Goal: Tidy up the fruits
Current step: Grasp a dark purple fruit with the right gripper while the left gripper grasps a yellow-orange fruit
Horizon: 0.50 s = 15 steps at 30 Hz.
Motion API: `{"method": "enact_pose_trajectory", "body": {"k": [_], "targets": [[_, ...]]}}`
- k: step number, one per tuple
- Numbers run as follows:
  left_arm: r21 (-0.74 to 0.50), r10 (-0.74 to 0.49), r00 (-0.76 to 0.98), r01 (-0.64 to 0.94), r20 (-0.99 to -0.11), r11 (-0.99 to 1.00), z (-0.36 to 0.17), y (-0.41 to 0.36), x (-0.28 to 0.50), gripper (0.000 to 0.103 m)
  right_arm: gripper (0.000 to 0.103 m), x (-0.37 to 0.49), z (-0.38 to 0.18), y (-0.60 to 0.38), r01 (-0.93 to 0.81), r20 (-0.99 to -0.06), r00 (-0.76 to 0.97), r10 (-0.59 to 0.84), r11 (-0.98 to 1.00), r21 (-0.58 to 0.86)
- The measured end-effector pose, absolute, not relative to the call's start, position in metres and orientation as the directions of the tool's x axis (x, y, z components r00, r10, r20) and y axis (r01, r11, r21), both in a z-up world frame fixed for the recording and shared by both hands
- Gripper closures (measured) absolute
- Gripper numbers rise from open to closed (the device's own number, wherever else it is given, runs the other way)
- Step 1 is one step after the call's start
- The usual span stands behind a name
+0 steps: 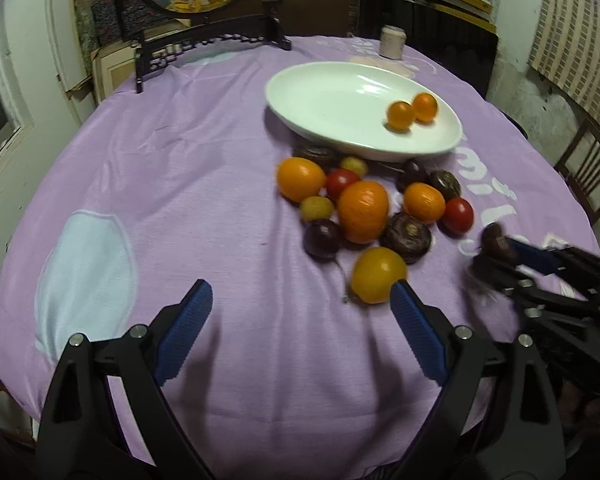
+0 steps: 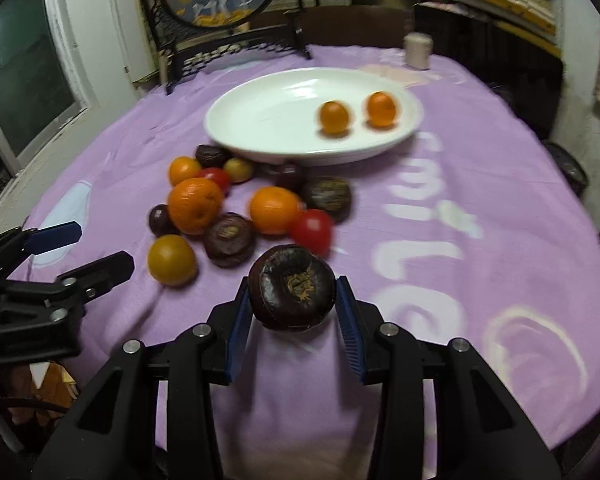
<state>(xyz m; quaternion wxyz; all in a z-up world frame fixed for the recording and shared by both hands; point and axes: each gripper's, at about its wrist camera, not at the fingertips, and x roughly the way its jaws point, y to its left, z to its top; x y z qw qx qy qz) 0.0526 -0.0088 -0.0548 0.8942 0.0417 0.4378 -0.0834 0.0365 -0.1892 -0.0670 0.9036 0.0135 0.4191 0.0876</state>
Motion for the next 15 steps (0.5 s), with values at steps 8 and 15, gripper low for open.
{"method": "enact_pose_trajectory", "body": {"k": [8, 15], "targets": [[0.024, -0.114, 0.565, 0.231, -0.817, 0.973, -0.072, -0.044, 0.062, 0.020, 0.061, 0.019, -0.070, -0.221, -0.092, -0.751, 0.646, 0.136, 0.991, 0.100], [0.011, -0.118, 0.527, 0.236, -0.842, 0.972, -0.083, -0.051, 0.074, 0.063, 0.061, 0.018, -0.074, -0.226, -0.104, -0.755, 0.635, 0.165, 0.986, 0.128]]}}
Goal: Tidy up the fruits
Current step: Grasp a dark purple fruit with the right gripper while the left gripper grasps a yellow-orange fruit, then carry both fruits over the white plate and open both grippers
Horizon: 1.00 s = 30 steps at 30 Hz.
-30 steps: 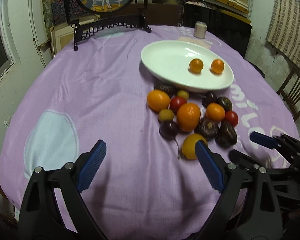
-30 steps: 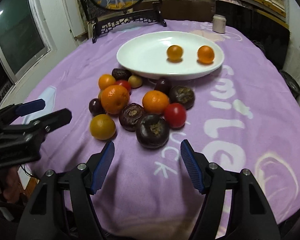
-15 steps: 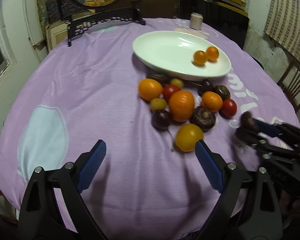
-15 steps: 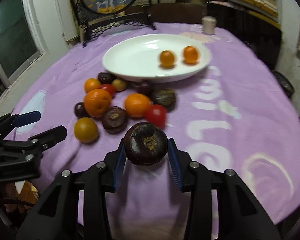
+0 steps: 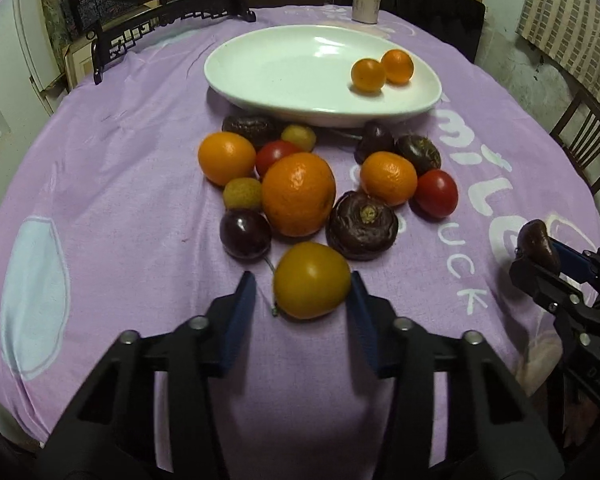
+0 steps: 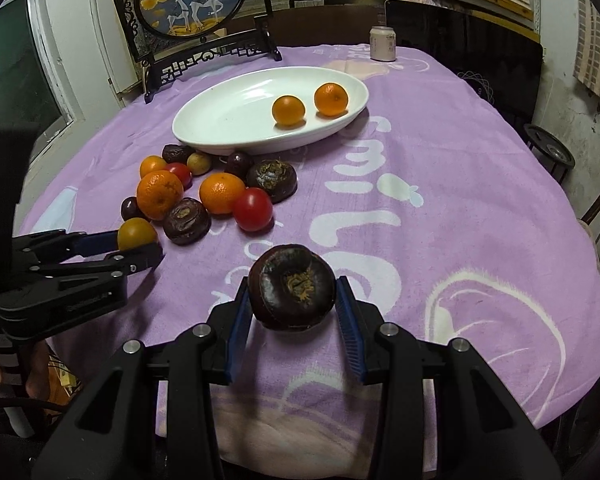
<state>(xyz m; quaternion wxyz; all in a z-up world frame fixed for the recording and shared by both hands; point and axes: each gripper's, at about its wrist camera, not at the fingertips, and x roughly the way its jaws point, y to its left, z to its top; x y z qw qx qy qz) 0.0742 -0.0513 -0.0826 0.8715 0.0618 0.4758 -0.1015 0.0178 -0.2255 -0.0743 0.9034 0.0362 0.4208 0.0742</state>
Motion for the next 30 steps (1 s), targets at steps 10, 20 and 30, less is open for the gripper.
{"method": "enact_pose_trajectory", "body": {"k": [10, 20, 30], "targets": [[-0.028, -0.164, 0.541, 0.251, -0.825, 0.968, -0.071, -0.047, 0.066, 0.067, 0.061, 0.022, -0.073, -0.221, -0.118, -0.751, 0.634, 0.185, 0.983, 0.143], [-0.051, -0.192, 0.578, 0.252, -0.793, 0.966, -0.037, -0.028, 0.072, 0.067, 0.061, 0.041, -0.052, -0.208, -0.152, -0.730, 0.655, 0.193, 0.981, 0.122], [-0.004, -0.147, 0.623, 0.225, -0.768, 0.974, 0.025, -0.043, 0.207, 0.067, 0.061, 0.162, 0.005, -0.201, -0.208, -0.679, 0.713, 0.177, 0.977, 0.036]]}}
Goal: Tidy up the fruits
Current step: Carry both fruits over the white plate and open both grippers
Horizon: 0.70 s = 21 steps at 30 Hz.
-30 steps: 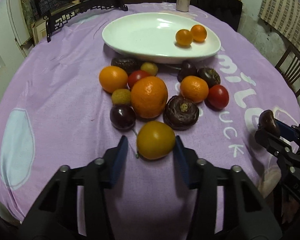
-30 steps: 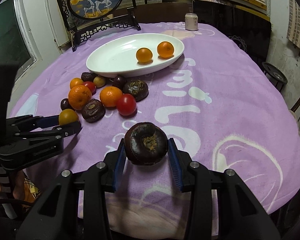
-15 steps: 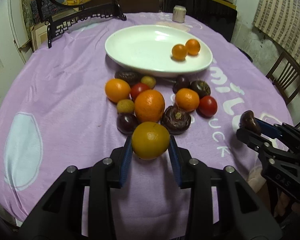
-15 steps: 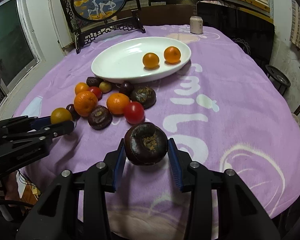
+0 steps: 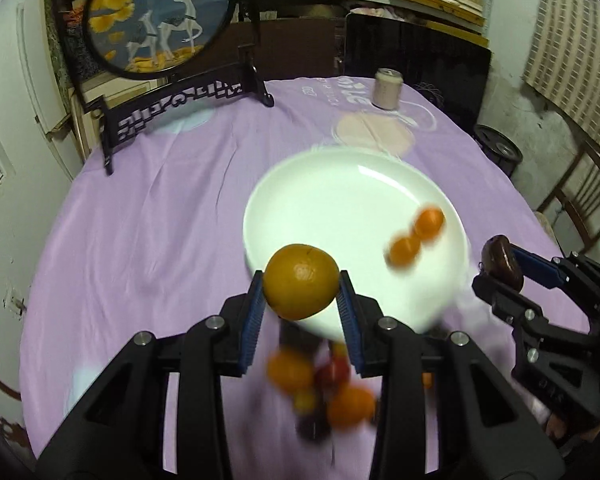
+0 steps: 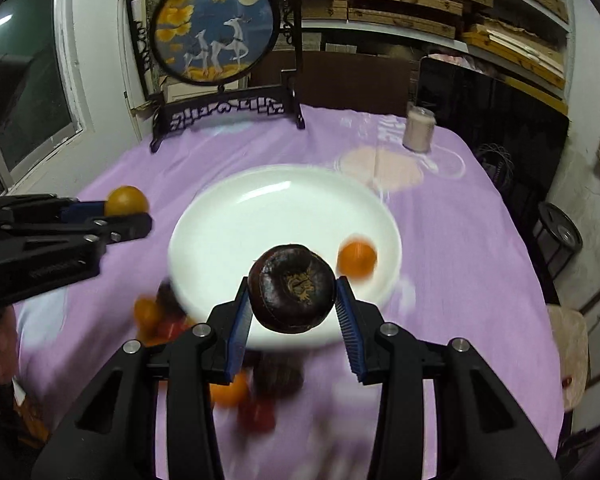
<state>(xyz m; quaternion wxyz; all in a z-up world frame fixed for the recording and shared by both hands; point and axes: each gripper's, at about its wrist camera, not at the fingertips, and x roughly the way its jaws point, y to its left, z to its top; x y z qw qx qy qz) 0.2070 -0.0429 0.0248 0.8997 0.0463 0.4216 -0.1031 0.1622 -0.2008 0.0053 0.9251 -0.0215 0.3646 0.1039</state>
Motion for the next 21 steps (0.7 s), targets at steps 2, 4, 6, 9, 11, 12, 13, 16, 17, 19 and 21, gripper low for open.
{"method": "enact_pose_trajectory", "body": {"k": [2, 4, 6, 9, 11, 12, 13, 16, 17, 19, 21], "targets": [[-0.012, -0.146, 0.607, 0.219, -0.781, 0.976, 0.021, -0.051, 0.237, 0.067, 0.061, 0.196, 0.003, -0.205, -0.198, -0.695, 0.696, 0.183, 0.978, 0.060], [0.001, -0.111, 0.587, 0.186, -0.802, 0.982, 0.008, -0.061, 0.270, 0.067, 0.062, 0.233, -0.004, -0.208, -0.177, -0.717, 0.674, 0.175, 0.981, 0.073], [0.019, -0.084, 0.572, 0.171, -0.816, 0.985, -0.004, -0.068, 0.289, 0.067, 0.062, 0.258, -0.014, -0.211, -0.165, -0.741, 0.650, 0.170, 0.983, 0.080], [-0.001, -0.096, 0.530, 0.176, -0.843, 0.984, -0.023, -0.076, 0.308, 0.067, 0.062, 0.284, -0.029, -0.216, -0.153, -0.776, 0.606, 0.175, 0.983, 0.102], [0.006, -0.089, 0.521, 0.178, -0.849, 0.984, -0.031, -0.078, 0.317, 0.067, 0.062, 0.294, -0.036, -0.216, -0.151, -0.792, 0.585, 0.174, 0.983, 0.105], [0.005, -0.089, 0.518, 0.179, -0.851, 0.984, -0.033, -0.079, 0.320, 0.067, 0.062, 0.296, -0.038, -0.215, -0.154, -0.795, 0.581, 0.174, 0.983, 0.102], [0.002, -0.092, 0.513, 0.180, -0.853, 0.984, -0.035, -0.080, 0.323, 0.067, 0.062, 0.299, -0.040, -0.215, -0.157, -0.798, 0.579, 0.169, 0.983, 0.094], [0.004, -0.088, 0.515, 0.176, -0.853, 0.984, -0.037, -0.081, 0.331, 0.067, 0.062, 0.304, -0.042, -0.213, -0.160, -0.799, 0.578, 0.162, 0.984, 0.084], [0.005, -0.087, 0.515, 0.174, -0.853, 0.985, -0.038, -0.081, 0.333, 0.067, 0.062, 0.305, -0.042, -0.212, -0.161, -0.799, 0.578, 0.163, 0.983, 0.084], [0.004, -0.087, 0.515, 0.174, -0.852, 0.985, -0.038, -0.081, 0.336, 0.067, 0.061, 0.308, -0.042, -0.211, -0.161, -0.800, 0.580, 0.153, 0.984, 0.071], [0.003, -0.088, 0.519, 0.173, -0.850, 0.985, -0.035, -0.081, 0.334, 0.065, 0.044, 0.308, -0.039, -0.209, -0.157, -0.796, 0.592, 0.125, 0.987, 0.038]]}}
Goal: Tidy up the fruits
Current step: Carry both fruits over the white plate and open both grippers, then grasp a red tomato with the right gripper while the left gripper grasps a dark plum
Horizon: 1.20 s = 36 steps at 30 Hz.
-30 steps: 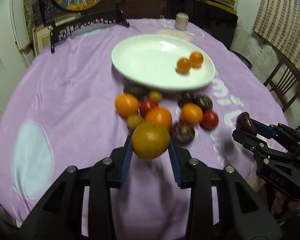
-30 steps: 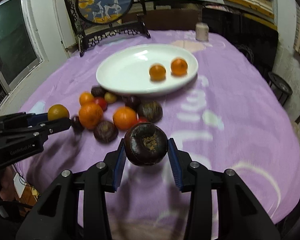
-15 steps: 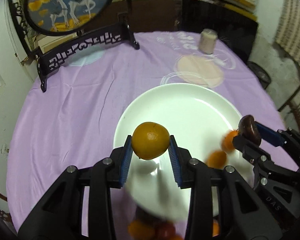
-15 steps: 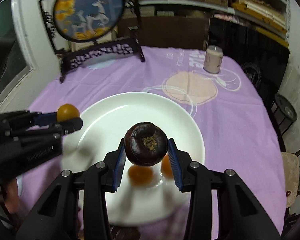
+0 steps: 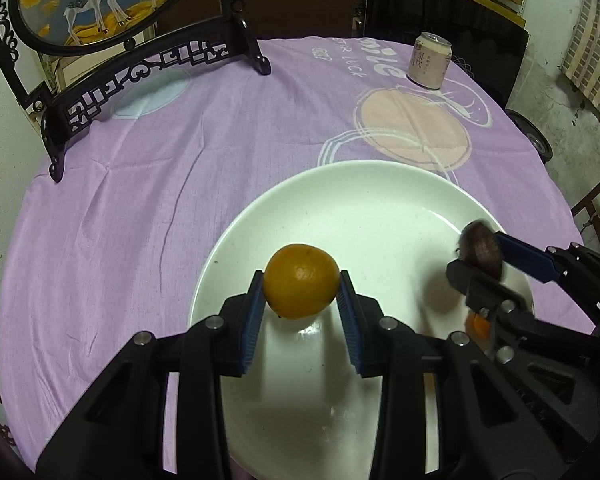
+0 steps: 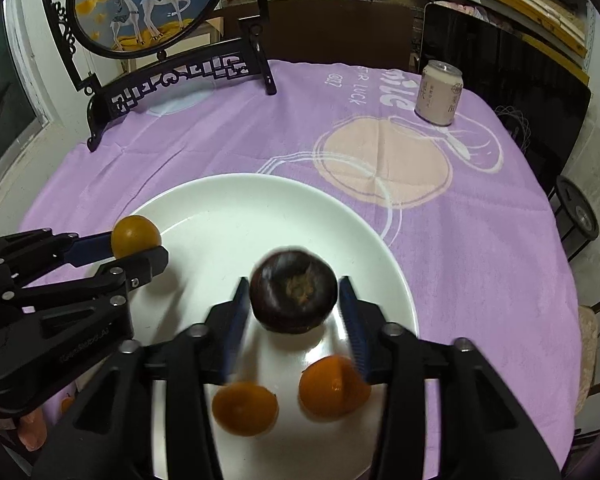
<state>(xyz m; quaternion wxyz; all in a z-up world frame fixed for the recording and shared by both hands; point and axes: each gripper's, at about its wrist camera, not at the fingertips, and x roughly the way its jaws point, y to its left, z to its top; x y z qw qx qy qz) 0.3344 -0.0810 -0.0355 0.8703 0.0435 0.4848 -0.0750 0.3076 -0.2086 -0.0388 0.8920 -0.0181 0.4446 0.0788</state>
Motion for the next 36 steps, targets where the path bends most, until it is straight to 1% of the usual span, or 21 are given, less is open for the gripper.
{"method": "enact_pose_trajectory", "body": {"k": [1, 2, 3, 5, 7, 10, 13, 16, 18, 20, 21, 22, 25, 30, 36], "targets": [[-0.005, -0.098, 0.525, 0.176, -0.845, 0.984, -0.032, -0.080, 0.332, 0.061, 0.042, 0.306, -0.036, -0.208, -0.150, -0.784, 0.611, 0.108, 0.988, 0.020], [-0.003, -0.097, 0.536, 0.174, -0.838, 0.985, -0.029, -0.080, 0.329, 0.050, 0.042, 0.302, -0.032, -0.208, -0.144, -0.774, 0.626, 0.093, 0.990, 0.003], [0.013, -0.083, 0.556, 0.166, -0.827, 0.986, -0.024, -0.078, 0.326, 0.041, 0.042, 0.300, -0.028, -0.209, -0.147, -0.770, 0.631, 0.097, 0.989, 0.003], [0.019, -0.081, 0.589, 0.160, -0.804, 0.987, -0.012, -0.073, 0.315, 0.032, 0.042, 0.293, -0.021, -0.213, -0.148, -0.763, 0.637, 0.108, 0.989, 0.016], [-0.015, -0.111, 0.606, 0.160, -0.788, 0.987, 0.001, -0.066, 0.298, 0.031, 0.042, 0.278, -0.013, -0.215, -0.147, -0.751, 0.650, 0.112, 0.989, 0.019], [-0.024, -0.129, 0.641, 0.170, -0.757, 0.985, 0.018, -0.059, 0.268, 0.030, 0.042, 0.245, -0.002, -0.216, -0.158, -0.737, 0.665, 0.120, 0.987, 0.019], [-0.039, -0.150, 0.678, 0.177, -0.720, 0.984, 0.033, -0.051, 0.231, 0.026, 0.042, 0.205, 0.008, -0.212, -0.178, -0.719, 0.680, 0.140, 0.984, 0.023], [-0.054, -0.169, 0.701, 0.184, -0.693, 0.982, 0.041, -0.043, 0.190, 0.025, 0.042, 0.159, 0.016, -0.205, -0.196, -0.693, 0.705, 0.153, 0.981, 0.018], [-0.061, -0.179, 0.710, 0.188, -0.681, 0.980, 0.042, -0.037, 0.165, 0.022, 0.042, 0.130, 0.018, -0.202, -0.202, -0.678, 0.717, 0.164, 0.979, 0.023], [-0.043, -0.158, 0.726, 0.175, -0.669, 0.984, 0.038, -0.029, 0.137, 0.016, 0.041, 0.102, 0.016, -0.200, -0.204, -0.668, 0.724, 0.173, 0.978, 0.032], [-0.028, -0.143, 0.731, 0.167, -0.667, 0.986, 0.033, -0.025, 0.125, 0.015, 0.039, 0.087, 0.014, -0.200, -0.204, -0.665, 0.726, 0.176, 0.978, 0.036], [-0.009, -0.124, 0.736, 0.158, -0.665, 0.987, 0.027, -0.020, 0.111, 0.015, 0.035, 0.073, 0.010, -0.200, -0.199, -0.664, 0.727, 0.174, 0.979, 0.039], [0.020, -0.074, 0.740, 0.117, -0.668, 0.993, 0.005, -0.007, 0.082, 0.015, 0.035, 0.042, -0.004, -0.203, -0.175, -0.667, 0.725, 0.171, 0.983, 0.062], [-0.004, -0.081, 0.685, 0.114, -0.724, 0.993, -0.028, 0.010, 0.060, 0.015, 0.035, 0.034, -0.034, -0.200, -0.167, -0.714, 0.673, 0.193, 0.980, 0.108], [-0.003, -0.066, 0.675, 0.095, -0.735, 0.996, -0.037, 0.021, 0.050, 0.015, 0.035, 0.054, -0.064, -0.197, -0.162, -0.756, 0.616, 0.220, 0.975, 0.152]]}}
